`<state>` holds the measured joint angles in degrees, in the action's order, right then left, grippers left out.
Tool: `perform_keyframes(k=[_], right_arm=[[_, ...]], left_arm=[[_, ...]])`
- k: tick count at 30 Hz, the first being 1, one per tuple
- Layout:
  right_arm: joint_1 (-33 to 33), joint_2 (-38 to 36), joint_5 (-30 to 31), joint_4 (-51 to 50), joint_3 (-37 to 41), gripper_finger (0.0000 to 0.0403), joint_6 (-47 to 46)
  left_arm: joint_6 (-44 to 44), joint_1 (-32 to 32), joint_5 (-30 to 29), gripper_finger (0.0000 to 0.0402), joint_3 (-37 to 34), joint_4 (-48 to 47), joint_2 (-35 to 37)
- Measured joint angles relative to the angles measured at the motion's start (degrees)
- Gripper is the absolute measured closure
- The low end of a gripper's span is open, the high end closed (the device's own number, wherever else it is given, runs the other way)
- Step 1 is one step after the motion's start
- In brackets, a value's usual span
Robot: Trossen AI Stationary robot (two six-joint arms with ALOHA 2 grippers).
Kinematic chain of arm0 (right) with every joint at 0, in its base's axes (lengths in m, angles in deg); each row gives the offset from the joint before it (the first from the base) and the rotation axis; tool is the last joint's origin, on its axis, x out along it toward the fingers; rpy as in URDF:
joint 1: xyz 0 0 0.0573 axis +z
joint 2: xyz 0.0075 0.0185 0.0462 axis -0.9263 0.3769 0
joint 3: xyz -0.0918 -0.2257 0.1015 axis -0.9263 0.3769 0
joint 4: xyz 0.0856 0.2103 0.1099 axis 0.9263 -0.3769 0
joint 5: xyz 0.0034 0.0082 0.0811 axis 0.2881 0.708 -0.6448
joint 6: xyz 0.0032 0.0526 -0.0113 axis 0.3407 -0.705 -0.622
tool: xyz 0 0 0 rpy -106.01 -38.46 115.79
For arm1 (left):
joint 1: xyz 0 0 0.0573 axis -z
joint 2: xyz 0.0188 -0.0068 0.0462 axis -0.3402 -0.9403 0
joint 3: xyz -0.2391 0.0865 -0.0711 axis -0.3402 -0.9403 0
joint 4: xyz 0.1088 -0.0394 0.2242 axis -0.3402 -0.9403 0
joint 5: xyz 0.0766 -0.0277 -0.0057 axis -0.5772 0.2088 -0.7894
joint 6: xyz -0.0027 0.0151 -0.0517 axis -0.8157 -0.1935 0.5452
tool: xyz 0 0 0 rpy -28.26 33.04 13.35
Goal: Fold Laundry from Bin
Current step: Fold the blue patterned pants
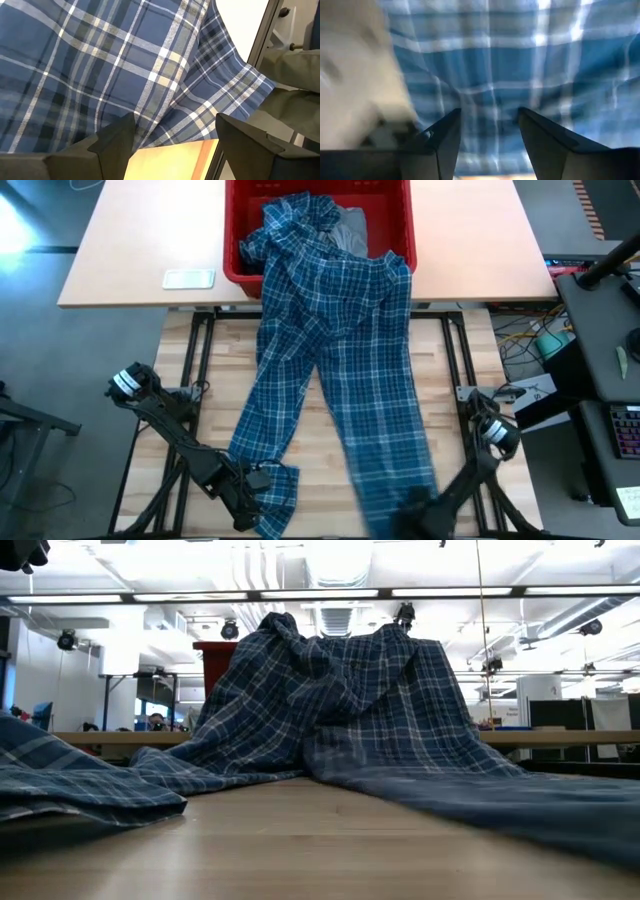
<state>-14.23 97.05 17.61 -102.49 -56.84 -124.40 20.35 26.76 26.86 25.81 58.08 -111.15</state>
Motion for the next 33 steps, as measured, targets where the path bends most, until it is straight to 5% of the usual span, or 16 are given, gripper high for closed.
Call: perform_keyframes(k=[3,6,16,33], right_arm=[[3.36,-0.28,-6.23,-13.06,0.24,0.0211,2.5],[3.88,-2.94,-7.19,-11.42,-0.13,0.0211,1.03],[1.17,-3.88,18.99,12.14,-2.64,0.0211,-6.33],[-1.54,-0.16,26.37,10.12,-7.05,0.0213,10.61]], left_arm=[[0.22,0.02,-0.17,0.0141,0.0,0.03,0.0],[0.2,0.0,-0.41,0.0141,0.0,0.02,0.0],[0.24,0.0,-0.47,0.0141,0.0,0.02,0.0],[1.27,0.02,-0.02,0.0141,0.0,0.01,0.0]])
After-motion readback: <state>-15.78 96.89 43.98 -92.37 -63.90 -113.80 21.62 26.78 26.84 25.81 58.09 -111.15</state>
